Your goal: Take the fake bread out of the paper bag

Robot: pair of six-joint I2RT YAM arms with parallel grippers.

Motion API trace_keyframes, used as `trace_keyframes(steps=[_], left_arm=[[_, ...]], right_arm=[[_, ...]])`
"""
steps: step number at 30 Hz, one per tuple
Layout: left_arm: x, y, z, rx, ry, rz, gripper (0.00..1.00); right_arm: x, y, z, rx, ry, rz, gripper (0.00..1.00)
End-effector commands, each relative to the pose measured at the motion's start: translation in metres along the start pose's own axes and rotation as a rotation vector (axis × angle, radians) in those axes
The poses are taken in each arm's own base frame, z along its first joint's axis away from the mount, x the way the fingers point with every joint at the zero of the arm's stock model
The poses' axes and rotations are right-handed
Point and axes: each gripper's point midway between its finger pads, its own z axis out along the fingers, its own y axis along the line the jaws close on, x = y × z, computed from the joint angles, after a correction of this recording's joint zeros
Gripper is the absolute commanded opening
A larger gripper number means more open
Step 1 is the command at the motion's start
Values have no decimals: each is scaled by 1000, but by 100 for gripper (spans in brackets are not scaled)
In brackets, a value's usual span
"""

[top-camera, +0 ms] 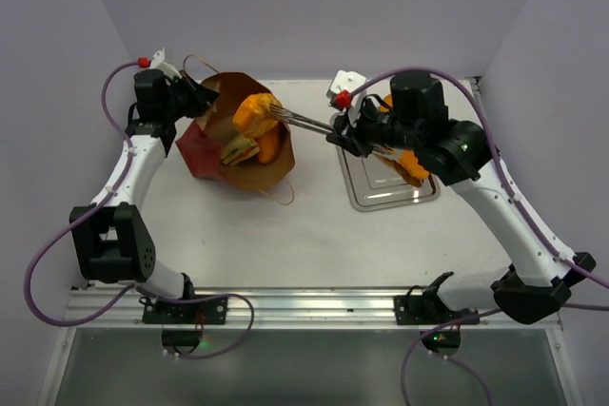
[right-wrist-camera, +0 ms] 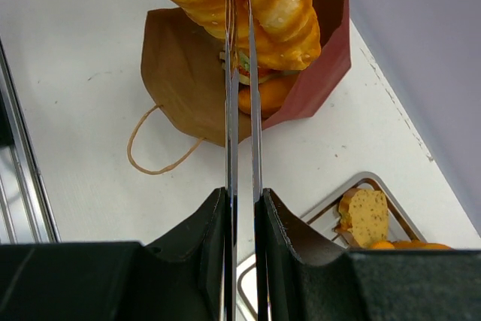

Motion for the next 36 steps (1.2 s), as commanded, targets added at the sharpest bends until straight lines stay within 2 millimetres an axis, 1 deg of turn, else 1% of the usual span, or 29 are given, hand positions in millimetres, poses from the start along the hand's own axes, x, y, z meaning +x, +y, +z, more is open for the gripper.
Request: trace_keyframes(steps=[1,6,7,8,10,11,14,19,22,23,24,25,26,27,28,30,31,33,34,36], left_arm=[[-17,3,1,-25,-37,18,0],[-17,8,5,-47,-32,26,0],[-18,9,5,-51,-35,29,0],[-18,9,5,-53,-35,31,0],[-18,11,5,-59,-33,34,0],[-18,10,6,-58,-33,34,0],[-19,10,5,-61,-33,42,0],[-21,8,1,-60,-38,64,0],[-19,7,-2,-56,-35,76,0],[-19,7,-4,-55,-37,81,0],[-19,6,-4,-53,-38,84,0],[-16,8,-5,-55,-32,83,0],[-17,7,-6,-50,-36,88,0],[-15,7,-7,-47,-32,88,0],[-13,8,-7,-48,-31,89,0],[-12,6,-9,-39,-30,93,0],[-10,7,-9,-38,-26,94,0],[-9,5,-12,-32,-27,100,0],[-8,5,-13,-31,-27,102,0],[-5,6,-14,-31,-21,108,0]], right_arm=[[-43,-6,-38,43,-149,-7,0],[-44,-16,-55,93,-163,5,0],[-46,-17,-61,104,-173,7,0],[-44,-19,-63,114,-171,13,0],[-41,-27,-72,152,-173,34,0],[-36,-32,-74,171,-165,45,0],[-26,-37,-81,208,-151,59,0],[2,-49,-97,318,-91,85,0],[18,-50,-107,358,-56,98,0],[23,-53,-114,389,-41,104,0],[26,-55,-117,406,-33,103,0],[33,-54,-118,413,-13,108,0],[37,-57,-125,446,-4,112,0],[41,-58,-127,459,8,112,0],[50,-57,-127,461,33,118,0],[59,-58,-135,493,52,121,0],[69,-58,-137,504,79,132,0],[78,-56,-144,519,93,135,0],[89,-53,-143,518,117,146,0],[99,-53,-148,531,137,159,0]])
